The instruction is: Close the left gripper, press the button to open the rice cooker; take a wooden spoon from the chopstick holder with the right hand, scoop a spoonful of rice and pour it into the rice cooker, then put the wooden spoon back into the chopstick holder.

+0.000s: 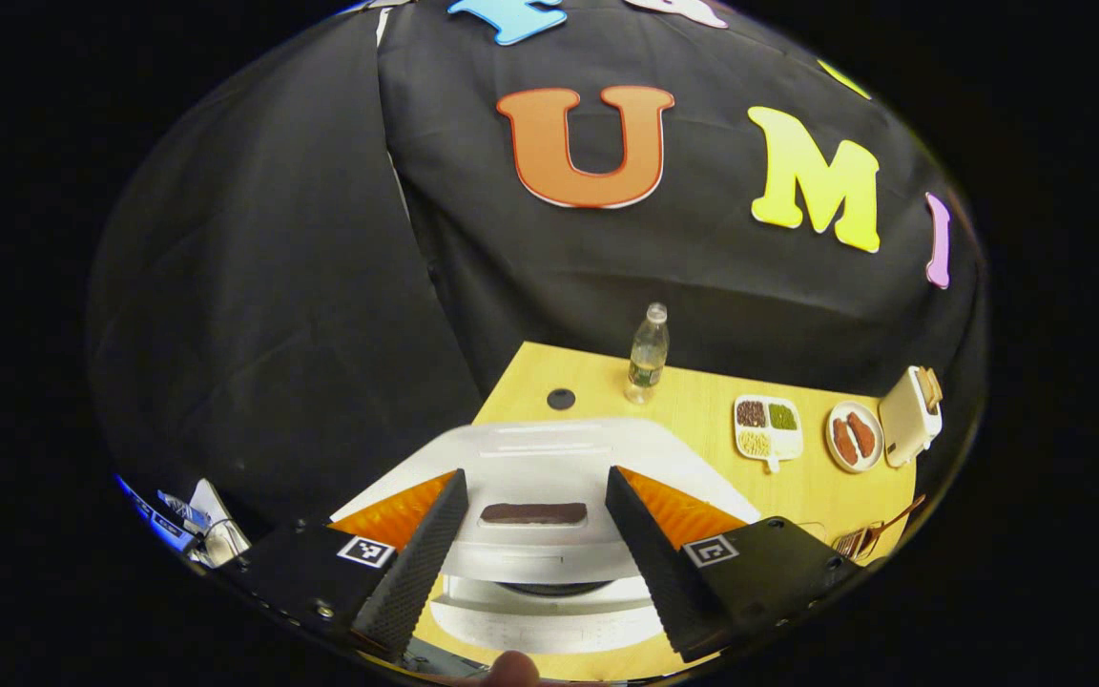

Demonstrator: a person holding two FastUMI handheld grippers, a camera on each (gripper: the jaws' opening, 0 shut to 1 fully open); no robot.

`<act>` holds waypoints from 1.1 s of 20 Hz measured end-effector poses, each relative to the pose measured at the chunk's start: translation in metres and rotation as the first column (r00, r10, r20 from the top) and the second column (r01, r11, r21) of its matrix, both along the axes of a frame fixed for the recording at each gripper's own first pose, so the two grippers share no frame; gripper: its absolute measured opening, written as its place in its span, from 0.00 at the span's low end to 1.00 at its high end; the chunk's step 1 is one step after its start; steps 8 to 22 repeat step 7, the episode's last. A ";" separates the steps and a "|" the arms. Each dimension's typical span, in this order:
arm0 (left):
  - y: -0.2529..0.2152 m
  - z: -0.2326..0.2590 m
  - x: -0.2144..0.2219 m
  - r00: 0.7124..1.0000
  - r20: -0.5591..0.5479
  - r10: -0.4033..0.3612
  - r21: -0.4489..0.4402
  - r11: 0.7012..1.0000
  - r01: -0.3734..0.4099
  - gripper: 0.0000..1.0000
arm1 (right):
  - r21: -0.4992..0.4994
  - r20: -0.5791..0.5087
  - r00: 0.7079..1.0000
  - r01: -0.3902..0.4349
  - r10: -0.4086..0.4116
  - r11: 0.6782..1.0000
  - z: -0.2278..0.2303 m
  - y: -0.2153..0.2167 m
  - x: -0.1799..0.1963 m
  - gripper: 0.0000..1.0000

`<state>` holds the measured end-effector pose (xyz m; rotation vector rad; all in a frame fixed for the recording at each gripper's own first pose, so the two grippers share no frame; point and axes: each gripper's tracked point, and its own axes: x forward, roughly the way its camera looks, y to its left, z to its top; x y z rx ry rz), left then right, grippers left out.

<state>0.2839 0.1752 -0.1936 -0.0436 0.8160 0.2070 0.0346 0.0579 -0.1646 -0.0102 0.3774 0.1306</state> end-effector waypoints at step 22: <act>-0.008 -0.065 -0.036 0.994 -0.113 0.001 -0.069 0.998 -0.009 0.98 | -0.004 -0.032 0.999 -0.006 0.006 1.000 -0.010 -0.002 -0.004 1.00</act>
